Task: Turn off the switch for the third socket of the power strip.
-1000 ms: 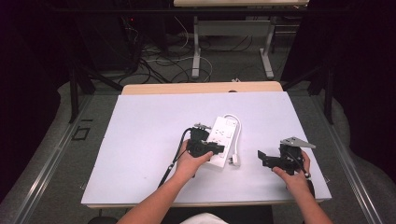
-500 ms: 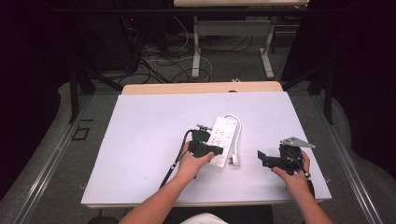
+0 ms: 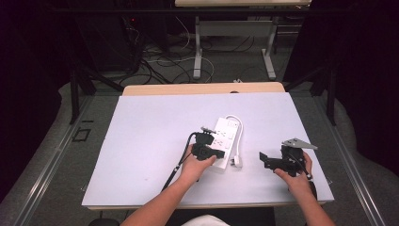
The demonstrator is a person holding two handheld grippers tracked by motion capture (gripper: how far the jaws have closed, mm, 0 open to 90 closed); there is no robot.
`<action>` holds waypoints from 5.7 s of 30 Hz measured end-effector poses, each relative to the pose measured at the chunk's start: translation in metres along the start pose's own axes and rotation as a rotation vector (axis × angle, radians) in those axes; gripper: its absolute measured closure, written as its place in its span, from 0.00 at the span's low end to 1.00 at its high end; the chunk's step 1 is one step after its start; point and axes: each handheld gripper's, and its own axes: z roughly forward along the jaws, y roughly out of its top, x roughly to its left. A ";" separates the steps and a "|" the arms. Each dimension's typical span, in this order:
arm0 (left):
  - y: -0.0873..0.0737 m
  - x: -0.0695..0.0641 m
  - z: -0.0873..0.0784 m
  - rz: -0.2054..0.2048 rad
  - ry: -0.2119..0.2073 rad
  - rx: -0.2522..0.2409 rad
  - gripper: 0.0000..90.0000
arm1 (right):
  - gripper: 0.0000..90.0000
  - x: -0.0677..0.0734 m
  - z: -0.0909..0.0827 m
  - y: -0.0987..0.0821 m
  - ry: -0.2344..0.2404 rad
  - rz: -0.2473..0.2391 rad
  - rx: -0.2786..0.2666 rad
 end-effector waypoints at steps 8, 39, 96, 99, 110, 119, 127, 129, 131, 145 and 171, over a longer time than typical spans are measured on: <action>-0.001 -0.001 0.001 -0.001 -0.005 0.005 0.94 | 0.03 0.000 0.000 0.000 0.001 -0.003 -0.001; 0.004 -0.004 0.001 0.009 0.025 0.064 1.00 | 0.03 0.002 0.002 0.000 0.007 -0.005 0.002; 0.006 -0.004 -0.003 -0.006 -0.010 0.031 0.94 | 0.03 -0.002 0.002 0.000 0.004 0.002 -0.001; 0.007 -0.003 -0.007 -0.014 -0.018 0.019 0.91 | 0.03 -0.001 0.002 0.000 0.005 0.007 -0.002; 0.009 0.001 -0.015 -0.030 -0.031 -0.018 0.78 | 0.03 -0.002 0.002 0.000 0.006 0.004 -0.001; 0.010 0.004 -0.021 -0.043 -0.021 -0.040 0.68 | 0.03 -0.003 0.001 0.000 0.006 0.003 -0.004; 0.011 0.007 -0.030 -0.023 -0.001 -0.058 0.61 | 0.03 -0.003 0.002 0.000 0.001 0.006 -0.006; 0.010 0.008 -0.032 -0.035 0.006 -0.075 0.59 | 0.03 -0.002 0.001 0.000 0.003 0.009 -0.004; 0.010 0.009 -0.035 -0.029 0.008 -0.084 0.57 | 0.03 -0.002 0.002 0.000 -0.001 0.009 -0.008; 0.009 0.016 -0.053 -0.018 0.018 -0.141 0.44 | 0.03 -0.003 0.001 0.000 0.004 0.011 -0.002; -0.001 0.036 -0.089 0.095 0.088 -0.189 0.30 | 0.03 -0.002 0.002 -0.001 0.006 0.004 -0.004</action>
